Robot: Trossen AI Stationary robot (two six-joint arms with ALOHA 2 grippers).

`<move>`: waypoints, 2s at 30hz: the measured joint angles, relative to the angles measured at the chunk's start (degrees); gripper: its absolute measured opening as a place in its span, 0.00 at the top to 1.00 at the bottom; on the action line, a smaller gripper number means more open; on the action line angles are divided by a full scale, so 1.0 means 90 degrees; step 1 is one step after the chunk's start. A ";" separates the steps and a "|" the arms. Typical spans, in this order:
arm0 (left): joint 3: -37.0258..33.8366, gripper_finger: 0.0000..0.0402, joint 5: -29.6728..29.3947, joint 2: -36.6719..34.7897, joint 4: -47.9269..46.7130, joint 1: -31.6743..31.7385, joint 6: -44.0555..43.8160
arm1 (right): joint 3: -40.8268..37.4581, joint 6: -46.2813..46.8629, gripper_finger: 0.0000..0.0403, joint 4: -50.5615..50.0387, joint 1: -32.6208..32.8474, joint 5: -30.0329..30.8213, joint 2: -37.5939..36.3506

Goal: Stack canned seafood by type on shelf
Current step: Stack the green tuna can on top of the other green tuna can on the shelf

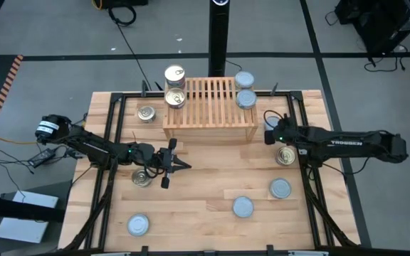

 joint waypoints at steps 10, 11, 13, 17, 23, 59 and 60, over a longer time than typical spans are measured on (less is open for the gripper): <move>0.0000 0.98 0.0000 0.0000 0.0002 0.0000 0.0002 | 0.0322 0.0348 1.00 -0.0090 0.0611 -0.1318 0.0156; 0.0000 0.98 0.0000 0.0000 0.0002 0.0000 0.0002 | 0.0350 0.0373 1.00 -0.0180 0.0671 -0.1396 0.0177; 0.0000 0.98 0.0000 0.0000 0.0002 0.0000 0.0000 | 0.0408 0.0437 1.00 -0.0412 0.0826 -0.1463 0.0225; 0.0000 0.98 0.0000 0.0000 0.0002 0.0000 0.0002 | 0.0687 0.0504 1.00 -0.0433 0.1220 -0.1412 0.0242; 0.0000 0.98 0.0000 0.0000 0.0024 0.0000 0.0002 | 0.1445 0.0012 1.00 -0.0460 0.1878 -0.1149 0.0250; 0.0000 0.98 0.0000 0.0000 0.0027 0.0000 0.0003 | 0.4452 -0.5424 0.31 -0.5866 0.0382 -0.1733 0.3412; 0.0000 0.98 0.0000 0.0000 0.0028 0.0000 0.0002 | 0.4452 -0.5509 0.31 -0.5900 0.0302 -0.1687 0.3466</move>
